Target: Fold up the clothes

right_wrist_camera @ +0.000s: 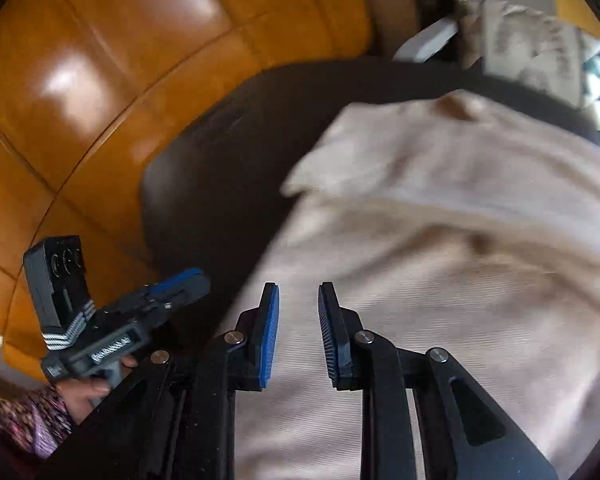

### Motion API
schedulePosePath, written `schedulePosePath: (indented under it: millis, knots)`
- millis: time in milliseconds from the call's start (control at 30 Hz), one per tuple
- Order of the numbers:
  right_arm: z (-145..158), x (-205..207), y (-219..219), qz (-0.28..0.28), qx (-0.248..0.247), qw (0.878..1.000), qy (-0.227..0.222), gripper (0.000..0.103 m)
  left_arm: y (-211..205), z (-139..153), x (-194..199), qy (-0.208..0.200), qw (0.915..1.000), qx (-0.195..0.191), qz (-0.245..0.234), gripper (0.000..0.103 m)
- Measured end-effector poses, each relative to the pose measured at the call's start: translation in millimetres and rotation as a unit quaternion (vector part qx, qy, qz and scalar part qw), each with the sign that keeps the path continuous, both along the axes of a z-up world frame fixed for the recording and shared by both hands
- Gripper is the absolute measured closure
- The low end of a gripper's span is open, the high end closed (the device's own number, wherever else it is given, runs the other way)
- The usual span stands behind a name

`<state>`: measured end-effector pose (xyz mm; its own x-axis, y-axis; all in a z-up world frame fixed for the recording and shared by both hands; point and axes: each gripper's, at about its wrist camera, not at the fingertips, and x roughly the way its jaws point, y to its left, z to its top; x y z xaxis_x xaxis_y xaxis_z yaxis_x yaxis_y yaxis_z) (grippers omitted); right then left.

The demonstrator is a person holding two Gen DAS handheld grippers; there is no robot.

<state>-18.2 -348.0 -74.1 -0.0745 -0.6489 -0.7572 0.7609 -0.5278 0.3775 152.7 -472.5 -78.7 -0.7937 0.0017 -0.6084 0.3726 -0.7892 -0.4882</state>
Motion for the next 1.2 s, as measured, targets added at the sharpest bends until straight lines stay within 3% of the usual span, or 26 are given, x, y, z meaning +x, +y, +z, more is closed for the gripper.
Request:
schedulePosePath:
  millis: [233,267,300,333,433,533,600,733,767,900,1067,1200]
  knots:
    - [-28.7,59.0,-40.7,0.064,0.097,0.991,0.071,0.078,-23.3,-17.8,11.4,0.016,0.9968,0.061,0.048,0.074]
    - [-31.3,65.0,-39.5,0.069,0.101,0.988,0.097,0.082,-21.8,-18.1,9.9,0.016,0.9969,0.063,0.044,0.074]
    - [-31.1,65.1,-35.0,0.064,0.096,0.988,0.099,0.092,-19.6,-18.0,8.0,0.014,0.9972,0.063,0.038,0.074]
    - [-30.1,63.8,-29.7,0.057,0.09,0.99,0.095,0.094,-17.2,-17.2,6.6,0.013,0.9976,0.061,0.032,0.074]
    - [-27.6,45.3,1.5,0.005,0.037,0.999,0.034,0.097,-10.0,-14.2,4.3,0.015,0.9984,0.053,0.014,0.074]
    - [-32.9,24.4,38.7,-0.036,-0.029,0.998,-0.044,0.097,-4.1,-13.3,-0.5,0.018,0.9978,0.064,-0.007,0.074]
    - [-44.6,9.3,63.9,-0.072,-0.057,0.991,-0.097,0.097,1.8,-13.1,-6.0,0.018,0.997,0.07,-0.026,0.074]
    - [-69.6,-9.7,105.1,-0.127,-0.137,0.964,-0.187,0.097,22.0,-15.6,-25.0,0.003,0.9934,0.08,-0.082,0.074]
    - [-72.9,-10.9,111.4,-0.131,-0.153,0.959,-0.198,0.097,27.4,-17.0,-29.9,-0.003,0.9917,0.085,-0.096,0.074]
    - [-76.7,-9.4,118.7,-0.119,-0.17,0.958,-0.196,0.099,50.2,-19.8,-43.7,-0.012,0.9805,0.114,-0.16,0.074]
    - [-80.7,-7.3,122.1,-0.112,-0.183,0.957,-0.194,0.099,74.6,-24.1,-58.1,-0.017,0.9597,0.155,-0.234,0.074]
    - [-73.6,-2.5,127.3,-0.122,-0.174,0.954,-0.21,0.086,82.7,-23.1,-63.4,-0.021,0.9529,0.171,-0.249,0.074]
